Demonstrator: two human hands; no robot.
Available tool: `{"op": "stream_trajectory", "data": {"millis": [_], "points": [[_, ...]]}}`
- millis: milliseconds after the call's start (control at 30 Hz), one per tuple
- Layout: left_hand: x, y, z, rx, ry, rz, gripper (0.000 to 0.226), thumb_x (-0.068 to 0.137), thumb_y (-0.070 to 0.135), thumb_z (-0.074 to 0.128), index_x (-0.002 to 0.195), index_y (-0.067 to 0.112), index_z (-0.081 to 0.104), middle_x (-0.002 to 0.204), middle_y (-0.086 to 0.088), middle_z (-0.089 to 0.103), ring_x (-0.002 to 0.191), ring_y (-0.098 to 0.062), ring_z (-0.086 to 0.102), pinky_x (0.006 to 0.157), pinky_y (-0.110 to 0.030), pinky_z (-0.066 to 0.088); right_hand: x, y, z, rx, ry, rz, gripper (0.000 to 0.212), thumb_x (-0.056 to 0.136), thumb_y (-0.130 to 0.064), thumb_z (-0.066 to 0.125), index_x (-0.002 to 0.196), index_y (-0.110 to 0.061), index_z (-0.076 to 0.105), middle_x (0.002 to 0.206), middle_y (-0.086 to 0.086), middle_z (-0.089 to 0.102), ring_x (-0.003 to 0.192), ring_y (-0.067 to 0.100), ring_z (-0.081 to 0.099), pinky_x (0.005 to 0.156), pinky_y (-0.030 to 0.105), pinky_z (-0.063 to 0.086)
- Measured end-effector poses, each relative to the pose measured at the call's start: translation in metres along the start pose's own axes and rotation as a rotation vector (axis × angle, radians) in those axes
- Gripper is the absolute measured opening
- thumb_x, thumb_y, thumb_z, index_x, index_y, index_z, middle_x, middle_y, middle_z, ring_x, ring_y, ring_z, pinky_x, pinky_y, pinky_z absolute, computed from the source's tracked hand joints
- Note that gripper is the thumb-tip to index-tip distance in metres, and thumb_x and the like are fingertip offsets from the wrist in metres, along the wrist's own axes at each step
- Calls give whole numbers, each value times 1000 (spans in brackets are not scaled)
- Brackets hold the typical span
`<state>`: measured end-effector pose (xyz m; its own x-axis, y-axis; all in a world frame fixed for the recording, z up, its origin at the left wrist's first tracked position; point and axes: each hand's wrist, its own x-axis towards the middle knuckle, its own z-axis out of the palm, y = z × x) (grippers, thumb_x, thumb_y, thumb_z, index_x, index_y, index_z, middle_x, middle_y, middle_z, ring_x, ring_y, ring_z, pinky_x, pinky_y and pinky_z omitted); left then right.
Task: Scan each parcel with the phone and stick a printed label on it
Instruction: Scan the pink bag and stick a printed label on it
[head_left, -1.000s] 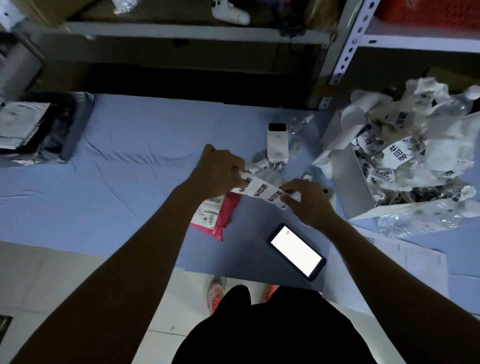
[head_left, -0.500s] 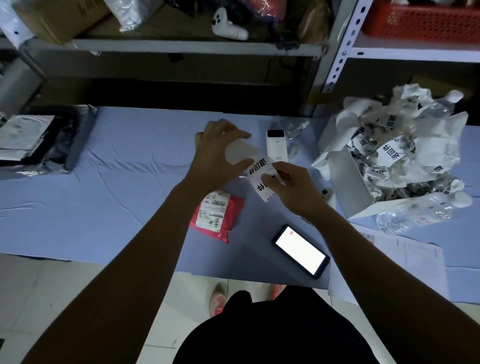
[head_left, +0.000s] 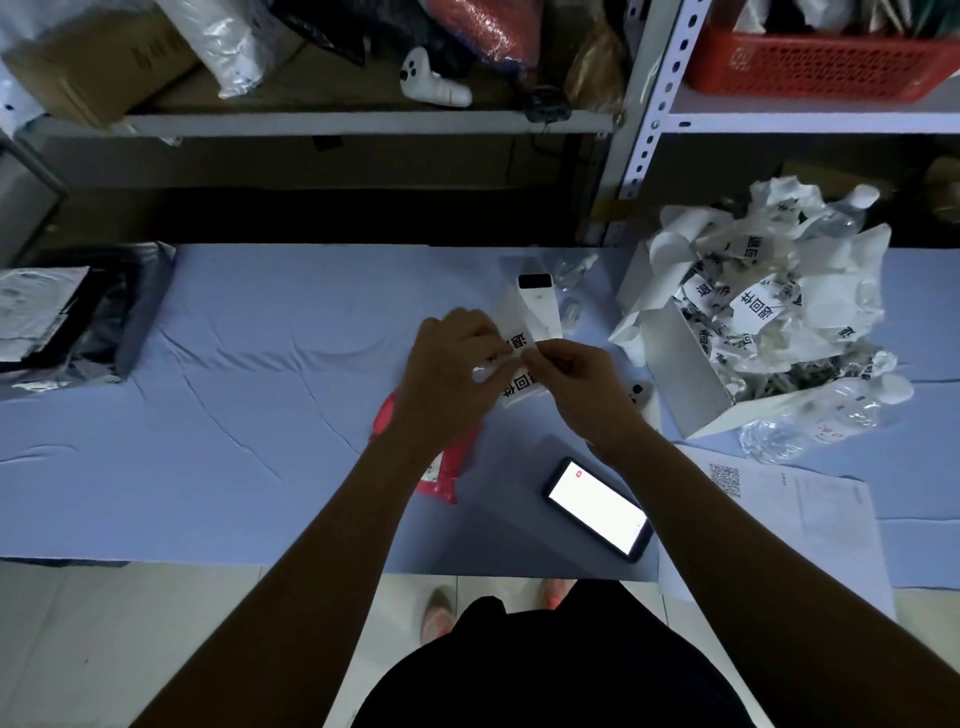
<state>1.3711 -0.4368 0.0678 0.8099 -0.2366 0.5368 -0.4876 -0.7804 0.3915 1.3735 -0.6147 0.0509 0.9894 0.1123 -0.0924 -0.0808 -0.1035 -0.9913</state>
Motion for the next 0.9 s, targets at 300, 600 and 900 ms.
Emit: {"op": "stream_trajectory", "data": {"millis": [300,600,900], "points": [[-3,0,7,-85,-143,50,17,83,14,77,97,4,78,97,-12,76,85,-29,71,71,-45,56,-4,3,-11,-32,-159,-22,13,99,-18,66,99,-20,79,94,0,79,92,12,73,89,23,57],[-6,-10,17,-73,-265,124,23,86,17,76,103,1,78,100,-14,77,92,-31,74,77,-46,61,-1,12,-18,-46,-87,-31,5,90,-13,75,94,-14,79,86,-8,78,84,6,74,80,20,55],[-1,5,22,-393,-281,-366,16,90,15,72,104,9,77,110,-3,74,102,-16,68,90,-28,53,6,10,-31,-208,-160,-133,15,95,-20,70,89,-33,72,86,-18,75,87,4,73,82,19,56]]}}
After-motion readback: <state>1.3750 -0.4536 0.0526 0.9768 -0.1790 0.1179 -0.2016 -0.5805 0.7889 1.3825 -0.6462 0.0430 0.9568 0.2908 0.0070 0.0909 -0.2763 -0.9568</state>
